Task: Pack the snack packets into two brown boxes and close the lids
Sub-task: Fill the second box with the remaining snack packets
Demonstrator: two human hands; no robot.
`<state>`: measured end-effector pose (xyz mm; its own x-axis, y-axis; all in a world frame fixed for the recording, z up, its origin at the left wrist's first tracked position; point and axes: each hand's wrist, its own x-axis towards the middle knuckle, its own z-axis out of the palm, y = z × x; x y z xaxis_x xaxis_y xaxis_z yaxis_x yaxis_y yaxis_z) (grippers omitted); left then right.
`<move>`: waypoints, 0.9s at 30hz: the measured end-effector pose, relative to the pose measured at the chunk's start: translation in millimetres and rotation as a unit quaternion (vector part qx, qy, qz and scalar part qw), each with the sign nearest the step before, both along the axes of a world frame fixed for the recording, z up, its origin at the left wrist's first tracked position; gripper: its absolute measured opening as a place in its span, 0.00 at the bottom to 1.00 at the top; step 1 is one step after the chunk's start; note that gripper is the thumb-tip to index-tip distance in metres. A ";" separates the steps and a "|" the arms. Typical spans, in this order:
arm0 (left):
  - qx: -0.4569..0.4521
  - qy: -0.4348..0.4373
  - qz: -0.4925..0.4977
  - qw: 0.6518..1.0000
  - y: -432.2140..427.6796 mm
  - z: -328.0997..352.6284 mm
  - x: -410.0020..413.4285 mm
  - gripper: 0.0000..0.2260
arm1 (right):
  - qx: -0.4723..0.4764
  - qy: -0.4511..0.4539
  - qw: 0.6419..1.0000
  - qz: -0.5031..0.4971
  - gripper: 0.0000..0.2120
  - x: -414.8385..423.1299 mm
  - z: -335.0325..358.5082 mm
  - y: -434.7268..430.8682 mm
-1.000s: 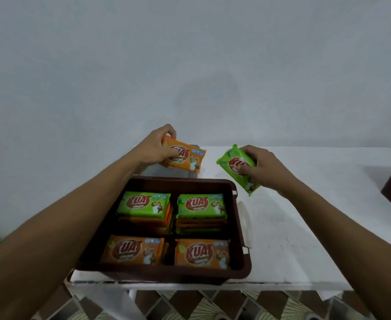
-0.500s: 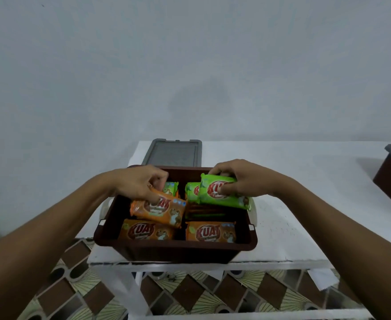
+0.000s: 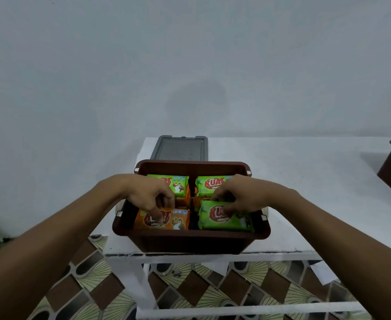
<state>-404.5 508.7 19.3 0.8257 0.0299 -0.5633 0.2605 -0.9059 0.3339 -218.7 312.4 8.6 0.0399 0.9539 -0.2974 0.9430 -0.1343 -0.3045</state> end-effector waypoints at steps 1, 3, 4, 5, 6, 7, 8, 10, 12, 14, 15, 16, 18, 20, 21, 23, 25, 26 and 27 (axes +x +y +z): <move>0.004 -0.001 0.000 1.000 0.7 0.5 -0.9 0.14 | 0.000 -0.005 1.000 -0.002 0.19 -0.1 -1.8 0.4; -0.012 -0.023 0.000 1.000 -1.7 -1.7 0.2 0.14 | 0.003 -0.004 1.000 -0.009 0.19 -2.1 -4.3 -0.7; -0.024 -0.036 0.001 0.999 -3.6 -3.7 0.7 0.16 | 0.005 -0.004 1.000 -0.012 0.19 -4.1 -4.8 -1.0; -0.030 -0.041 0.001 0.999 -5.9 -5.9 1.9 0.18 | 0.007 -0.008 1.000 -0.012 0.19 -4.8 -4.8 -1.5; -0.029 -0.038 -0.002 0.999 -7.2 -8.8 1.5 0.18 | 0.007 -0.013 1.000 -0.010 0.19 -6.8 -4.6 -1.7; -0.020 -0.030 -0.007 0.999 -6.7 -11.5 -0.9 0.17 | 0.007 -0.013 1.000 -0.006 0.19 -8.8 -5.6 -1.0; -0.009 -0.024 -0.016 1.000 -6.8 -11.7 1.9 0.17 | 0.002 -0.014 1.000 -0.004 0.18 -6.5 -4.2 -3.8; 0.017 0.003 -0.015 1.000 -4.5 -8.4 0.8 0.15 | -0.017 -0.007 1.000 0.001 0.18 -4.9 -2.7 -6.9; 0.041 0.028 -0.018 0.999 -1.9 -2.4 0.6 0.14 | -0.019 -0.008 1.000 0.006 0.18 -4.6 -1.7 -8.7; 0.052 0.035 -0.029 0.998 -0.8 -0.2 3.5 0.13 | 0.011 -0.005 1.000 0.000 0.16 -3.1 -2.9 -10.4; 0.045 0.036 -0.028 0.998 -1.8 -0.4 4.2 0.13 | 0.032 0.007 0.999 -0.010 0.14 -2.4 -3.8 -10.4; 0.027 0.039 -0.023 0.999 -3.4 -1.6 4.9 0.15 | 0.049 0.023 0.998 -0.019 0.13 -2.1 -4.2 -10.1; -0.017 0.045 0.003 0.999 -5.6 -5.1 5.7 0.19 | 0.065 0.040 0.997 -0.020 0.12 -3.6 -4.0 -6.3; -0.043 0.049 0.025 0.998 -5.1 -8.5 5.5 0.17 | 0.063 0.044 0.997 -0.001 0.14 -9.0 -3.4 -1.4; -0.050 0.050 0.030 0.997 -4.2 -9.9 5.3 0.15 | 0.059 0.045 0.997 0.011 0.15 -12.1 -4.1 0.8; -0.057 0.048 0.034 0.997 -3.4 -12.4 4.3 0.11 | 0.047 0.038 0.997 0.036 0.17 -18.6 -6.1 3.4; -0.049 0.036 0.036 0.997 -4.9 -13.3 4.0 0.11 | 0.050 0.008 0.997 0.063 0.17 -22.1 -8.8 2.8; -0.044 0.029 0.034 0.998 -6.2 -13.9 4.4 0.13 | 0.056 -0.002 0.996 0.072 0.16 -21.9 -10.4 0.9; -0.038 0.022 0.030 0.999 -6.4 -14.1 5.1 0.13 | 0.062 -0.005 0.995 0.075 0.16 -20.9 -11.1 -1.6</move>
<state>-399.5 502.3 5.2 0.7976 0.0342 -0.6022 0.3303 -0.8602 0.3886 -239.6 310.8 -2.5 -0.1043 0.9787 -0.1766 0.9526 0.0473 -0.3006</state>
